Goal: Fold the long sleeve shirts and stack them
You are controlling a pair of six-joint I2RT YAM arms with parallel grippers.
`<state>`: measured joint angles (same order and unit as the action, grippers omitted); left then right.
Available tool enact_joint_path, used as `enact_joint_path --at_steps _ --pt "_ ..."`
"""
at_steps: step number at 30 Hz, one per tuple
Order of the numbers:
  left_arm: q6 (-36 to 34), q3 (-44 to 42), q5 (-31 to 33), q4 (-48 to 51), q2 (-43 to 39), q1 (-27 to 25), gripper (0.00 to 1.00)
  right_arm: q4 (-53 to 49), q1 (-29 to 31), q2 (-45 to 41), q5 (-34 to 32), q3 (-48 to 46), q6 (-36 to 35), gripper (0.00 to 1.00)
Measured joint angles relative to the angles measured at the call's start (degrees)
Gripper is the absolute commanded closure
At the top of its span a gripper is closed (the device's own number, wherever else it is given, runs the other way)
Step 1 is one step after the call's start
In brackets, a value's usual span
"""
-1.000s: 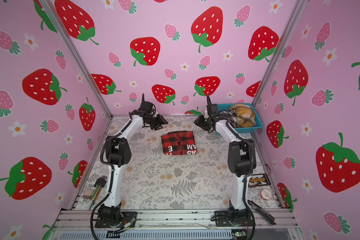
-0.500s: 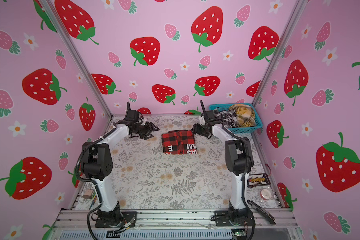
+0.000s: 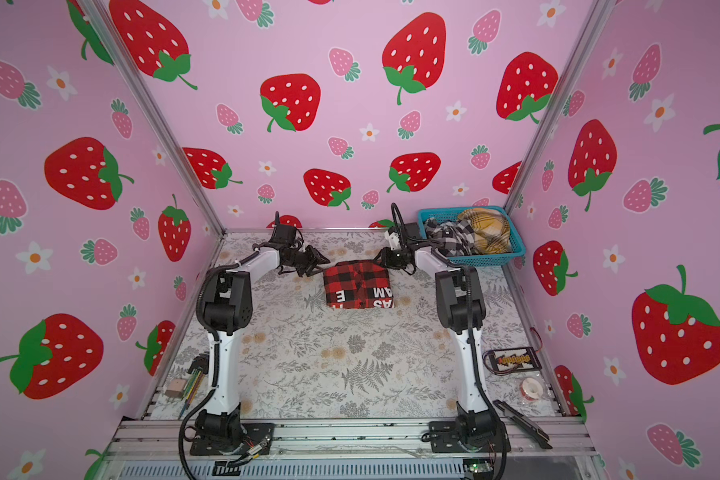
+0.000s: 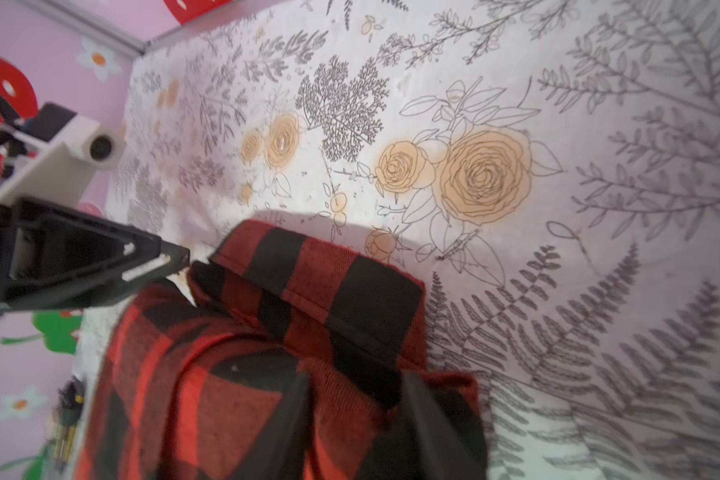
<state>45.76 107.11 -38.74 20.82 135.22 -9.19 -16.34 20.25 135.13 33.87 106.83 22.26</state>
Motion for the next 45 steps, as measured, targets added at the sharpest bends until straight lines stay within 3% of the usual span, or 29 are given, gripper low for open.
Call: enact_joint_path --at_steps 3,9,12,14,17,24,28,31,33,35,41,45 --pt "1.16 0.31 -1.53 -1.57 -0.04 -1.03 1.0 1.44 0.11 -0.37 0.79 -1.07 0.46 0.85" --pt "3.37 -5.27 -3.93 -5.38 -1.55 -2.19 1.0 4.46 0.11 -5.81 0.7 -9.42 1.7 0.87" --pt "2.58 -6.84 -3.21 -4.9 -3.19 -1.92 0.55 5.44 0.11 -7.58 0.81 -10.32 2.14 0.87" --pt "1.97 -8.28 -1.88 -4.39 -5.4 -1.49 0.37 6.45 0.11 -7.91 1.09 -10.32 2.27 0.87" --pt "1.01 -9.88 0.02 -3.41 -8.98 -0.26 0.3 7.02 0.15 -7.91 1.16 -10.58 2.45 0.88" --pt "0.22 -11.08 2.45 -2.56 -10.86 1.05 0.3 7.54 0.15 -7.91 1.36 -11.02 2.97 0.88" --pt "1.03 -11.08 2.23 -2.36 -7.93 0.2 0.38 7.85 0.13 -7.91 1.46 -11.02 3.41 0.88" --pt "1.7 -10.38 1.31 -1.86 -5.38 -0.7 0.53 8.2 0.15 -7.91 1.6 -11.08 3.61 0.88" --pt "2.64 -9.84 0.5 -1.79 -4.13 -1.33 0.72 8.26 0.15 -7.91 1.66 -11.13 3.65 0.88" --pt "3.72 -9.86 -0.35 -1.88 -3.85 -1.77 1.0 8.31 0.15 -7.91 1.75 -11.13 3.72 0.9" --pt "5.92 -9.27 -1.77 -2.99 -5.88 -2.19 1.0 8.72 -0.04 -8.85 1.16 -13.05 4.33 0.9" --pt "5.99 -1.42 -1.99 -1.77 -5.16 -2.43 1.0 7.93 -1.14 -10.27 0.52 -12.66 5.35 0.91"
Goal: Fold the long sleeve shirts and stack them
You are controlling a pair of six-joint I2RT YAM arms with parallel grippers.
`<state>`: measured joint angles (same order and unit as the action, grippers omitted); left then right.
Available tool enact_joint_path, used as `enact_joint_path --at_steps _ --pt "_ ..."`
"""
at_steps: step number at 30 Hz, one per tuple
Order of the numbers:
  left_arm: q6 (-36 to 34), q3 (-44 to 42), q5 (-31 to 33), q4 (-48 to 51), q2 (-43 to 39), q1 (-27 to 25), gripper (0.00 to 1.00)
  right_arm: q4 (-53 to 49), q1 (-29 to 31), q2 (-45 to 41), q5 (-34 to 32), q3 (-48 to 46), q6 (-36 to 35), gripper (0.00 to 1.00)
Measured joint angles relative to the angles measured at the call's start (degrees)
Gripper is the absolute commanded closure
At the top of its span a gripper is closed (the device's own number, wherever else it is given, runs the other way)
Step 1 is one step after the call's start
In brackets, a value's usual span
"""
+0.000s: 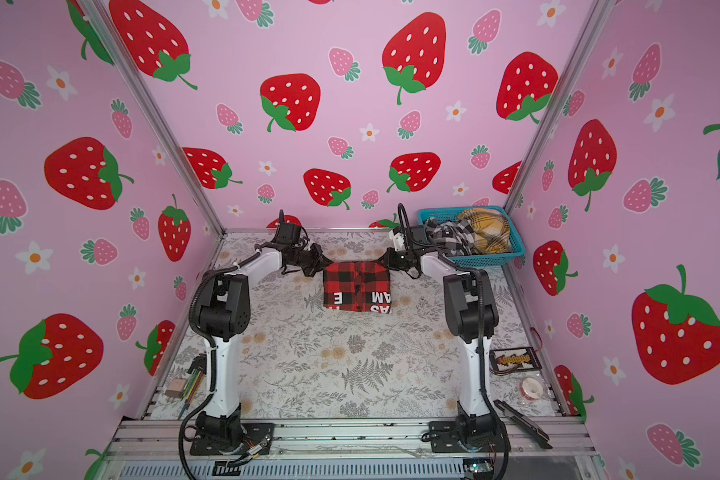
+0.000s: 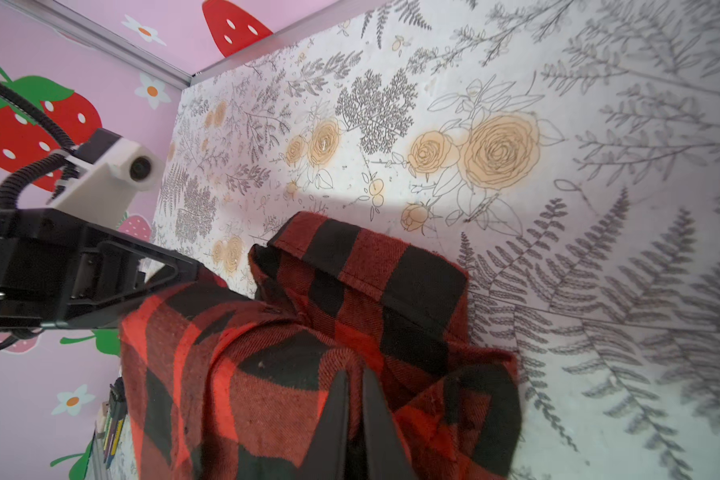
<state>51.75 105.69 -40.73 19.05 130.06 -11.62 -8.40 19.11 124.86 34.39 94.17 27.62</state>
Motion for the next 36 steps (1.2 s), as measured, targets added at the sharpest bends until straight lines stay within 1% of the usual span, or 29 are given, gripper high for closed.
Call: enact_joint_path --at_steps 3,5,7,8,9,11,12,13,14,15,17,18,20,22,26,27,29,31,34,35,36 --pt "0.26 11.54 -0.76 0.28 4.24 -0.48 1.0 -1.05 -1.36 0.63 -0.13 3.1 0.81 0.92" --pt "1.07 21.11 -1.88 -0.33 9.7 -0.87 1.0 -1.86 -2.32 2.75 -0.31 7.39 1.2 0.92" --pt "2.4 31.43 -2.95 -0.7 16.94 -1.18 1.0 -2.62 -3.26 6.38 -0.85 12.7 1.38 0.91" --pt "3.37 37.0 -3.39 -1.01 21.51 -1.29 0.88 -3.17 -3.69 8.63 -1.09 15.52 1.55 0.87" --pt "4.37 42.21 -3.74 -1.29 26.27 -1.31 0.73 -3.72 -4.04 10.88 -1.38 18.01 1.84 0.8" --pt "6.45 46.75 -3.91 -1.36 32.57 -1.14 0.5 -5.75 -4.63 15.34 -1.86 22.69 2.08 0.65" --pt "7.43 46.77 -3.93 -1.22 34.91 -0.96 0.41 -6.97 -4.79 17.64 -2.08 25.03 2.25 0.57" --pt "8.33 45.83 -4.2 -1.25 36.26 -0.81 0.37 -8.33 -4.94 19.41 -2.29 26.88 1.81 0.52" --pt "9.11 44.83 -7.85 -4.79 36.83 -0.22 0.31 -9.84 -5.09 21.11 -2.6 28.59 1.68 0.49" --pt "9.29 43.15 -7.82 -5.6 35.39 0.17 0.25 -10.8 -5.2 21.88 -3.1 29.33 1.14 0.44" --pt "9.2 37.05 -6.27 -5.42 30.38 0.79 0.15 -11.87 -5.2 21.16 -3.8 28.83 0.59 0.33" --pt "8.76 34.29 -5.55 -5.07 28.06 1.11 0.13 -11.78 -5.2 19.58 -4.31 27.1 0.63 0.3" --pt "7.78 28.79 -3.85 -4.28 22.97 1.79 0.13 -11.45 -5.11 15.56 -4.96 22.25 0.44 0.28" --pt "6.58 21.2 -2.14 -3.96 16.11 2.36 0.14 -10.1 -4.83 10.14 -5.44 15.69 0.68 0.27" --pt "3.54 2.73 0.74 -5.4 0.48 2.82 0.14 -6.19 -3.85 -0.11 -6.32 3.43 1.14 0.27" --pt "2.78 -1.84 1.11 -5.9 -3.15 2.38 0.13 -5.22 -3.5 -1.68 -6.34 1.4 1.22 0.27" --pt "1.2 -7.19 1.29 -6.43 -6.97 1.03 0.14 -3.32 -2.78 -3.02 -6.38 -1.09 1.33 0.28" --pt "0.33 -9.22 1.2 -6.93 -7.45 -0.68 0.17 -2.01 -1.95 -2.86 -6.32 -2.43 1.62 0.31" --pt "-0.81 -9.77 1.14 -7.34 -4.66 -2.86 0.19 -1.79 -0.66 -0.66 -6.34 -2.29 1.64 0.34" --pt "-1.09 -9.66 1.16 -7.19 -3.41 -3.23 0.22 -2.12 -0.26 0.52 -6.43 -1.51 1.38 0.36" --pt "-1.31 -9.16 1.27 -6.64 -1.81 -3.39 0.27 -2.34 0.13 1.9 -6.58 -0.57 1.11 0.38"
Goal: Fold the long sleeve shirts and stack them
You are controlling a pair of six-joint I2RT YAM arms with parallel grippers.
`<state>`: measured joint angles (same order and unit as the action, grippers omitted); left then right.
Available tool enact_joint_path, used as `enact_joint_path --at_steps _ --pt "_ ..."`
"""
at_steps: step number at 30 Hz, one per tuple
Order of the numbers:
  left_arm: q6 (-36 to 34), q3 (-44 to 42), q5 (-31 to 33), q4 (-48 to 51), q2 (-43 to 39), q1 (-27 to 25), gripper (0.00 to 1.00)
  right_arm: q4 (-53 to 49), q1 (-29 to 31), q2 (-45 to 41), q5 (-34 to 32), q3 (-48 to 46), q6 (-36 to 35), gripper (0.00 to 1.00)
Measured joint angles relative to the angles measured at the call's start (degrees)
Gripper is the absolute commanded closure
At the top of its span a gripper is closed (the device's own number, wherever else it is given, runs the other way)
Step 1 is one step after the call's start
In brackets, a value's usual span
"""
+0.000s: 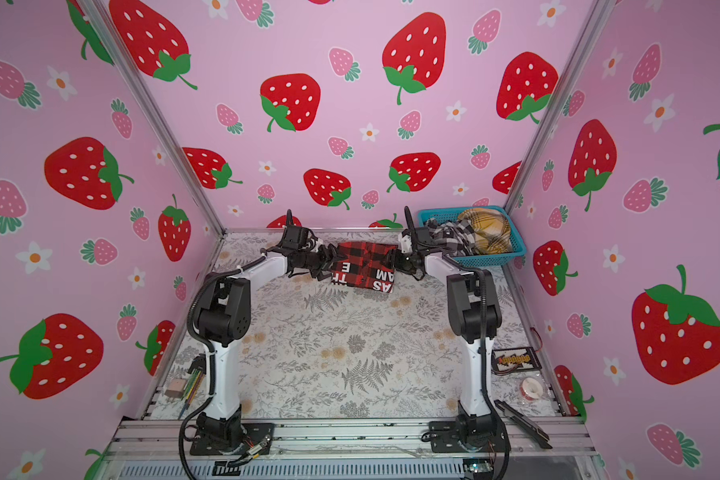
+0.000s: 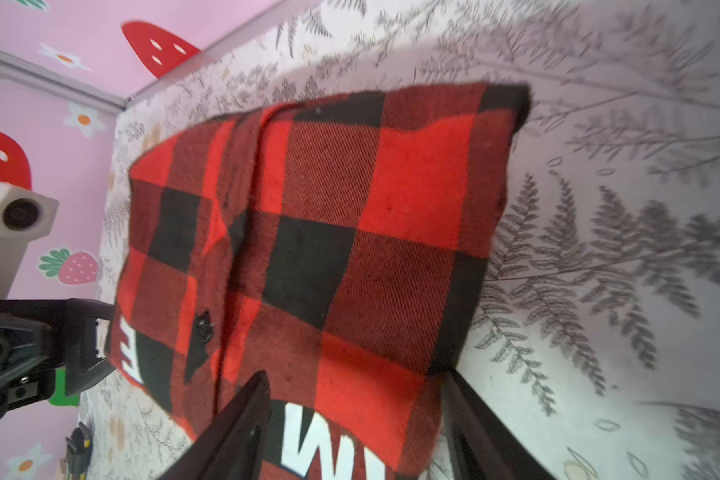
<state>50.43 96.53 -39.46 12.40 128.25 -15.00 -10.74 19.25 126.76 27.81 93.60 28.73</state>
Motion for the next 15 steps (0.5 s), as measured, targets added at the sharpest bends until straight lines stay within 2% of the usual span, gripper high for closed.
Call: enact_joint_path --at_steps 1,3,5,8,11,15 --pt "-0.42 0.81 0.07 0.79 1.53 0.0 0.34 -0.09 0.33 1.22 -0.15 0.83 -0.15 0.43" --pt "-1.27 3.26 0.09 2.25 4.68 0.28 0.55 -0.22 0.87 3.21 -0.52 1.99 -0.17 0.58" --pt "-1.68 5.44 0.07 3.3 6.91 0.39 0.7 -0.63 1.38 3.91 -0.68 2.32 -0.37 0.72" --pt "-2.01 5.73 0.37 4.7 6.84 0.74 0.89 -0.9 1.92 3.8 -1.18 2.58 -0.17 0.8" --pt "-1.86 2.69 1.2 4.68 3.93 0.76 1.0 -0.37 2.54 2.58 -1.88 0.98 0.37 0.83" --pt "-2.16 -10.1 1.51 3.89 -5.16 0.59 1.0 0.61 4.31 -4.87 -2.27 -8.96 2.47 0.85"
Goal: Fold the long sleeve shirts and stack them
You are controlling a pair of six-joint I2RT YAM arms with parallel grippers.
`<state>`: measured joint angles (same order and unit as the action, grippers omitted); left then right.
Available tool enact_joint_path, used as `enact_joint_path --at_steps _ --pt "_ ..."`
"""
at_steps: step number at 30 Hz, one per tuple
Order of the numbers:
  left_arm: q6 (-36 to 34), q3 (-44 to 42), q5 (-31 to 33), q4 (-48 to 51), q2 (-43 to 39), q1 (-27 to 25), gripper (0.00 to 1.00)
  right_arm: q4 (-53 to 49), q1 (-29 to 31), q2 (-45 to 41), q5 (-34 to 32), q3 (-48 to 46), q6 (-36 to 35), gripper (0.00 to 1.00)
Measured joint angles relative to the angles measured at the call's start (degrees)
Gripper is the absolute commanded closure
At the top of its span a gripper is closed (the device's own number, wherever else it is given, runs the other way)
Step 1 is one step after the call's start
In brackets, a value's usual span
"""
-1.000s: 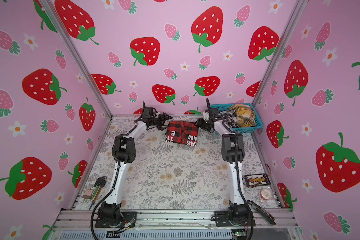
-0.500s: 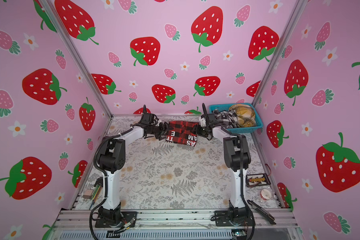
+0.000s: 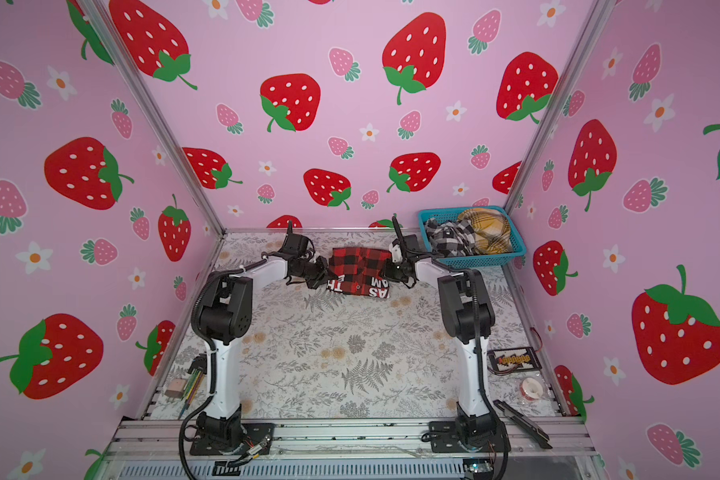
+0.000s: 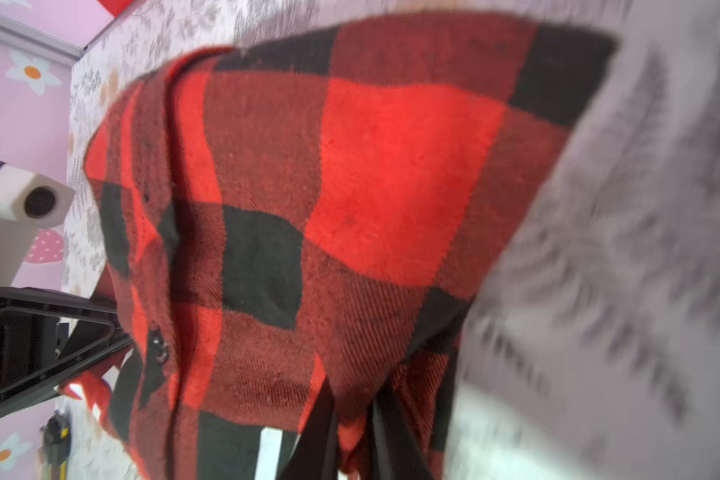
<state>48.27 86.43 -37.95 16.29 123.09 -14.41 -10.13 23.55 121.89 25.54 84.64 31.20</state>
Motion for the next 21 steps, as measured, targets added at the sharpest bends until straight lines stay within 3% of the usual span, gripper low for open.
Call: enact_joint_path --at_steps 4,8,10,14,15,17,21 --pt "-0.15 -17.68 -0.24 -1.44 -10.69 -1.29 1.0 0.55 3.23 -9.81 -0.26 -11.37 1.73 0.85" --pt "-0.17 -35.26 -0.5 -1.09 -23.04 -4.87 0.54 1.31 7.34 -20.26 -0.66 -23.85 3.93 0.82" --pt "-0.37 -40.83 -0.52 1.92 -28.98 -5.44 0.41 1.16 8.87 -24.24 -0.9 -28.5 4.96 0.73" --pt "-2.45 -42.14 3.02 8.87 -38.21 -0.28 0.26 -0.17 8.74 -28.28 -2.01 -30.93 5.57 0.42" --pt "-2.84 -41.33 3.61 9.64 -39.54 1.42 0.21 -0.44 8.46 -28.13 -1.9 -29.94 5.07 0.4" --pt "-3.56 -38.8 4.57 9.9 -39.89 4.2 0.19 -0.72 8.17 -26.32 -1.42 -26.32 3.93 0.38" --pt "-3.76 -33.75 4.28 7.45 -34.05 5.25 0.28 0.37 7.52 -19.19 -1.25 -17.03 0.7 0.38"
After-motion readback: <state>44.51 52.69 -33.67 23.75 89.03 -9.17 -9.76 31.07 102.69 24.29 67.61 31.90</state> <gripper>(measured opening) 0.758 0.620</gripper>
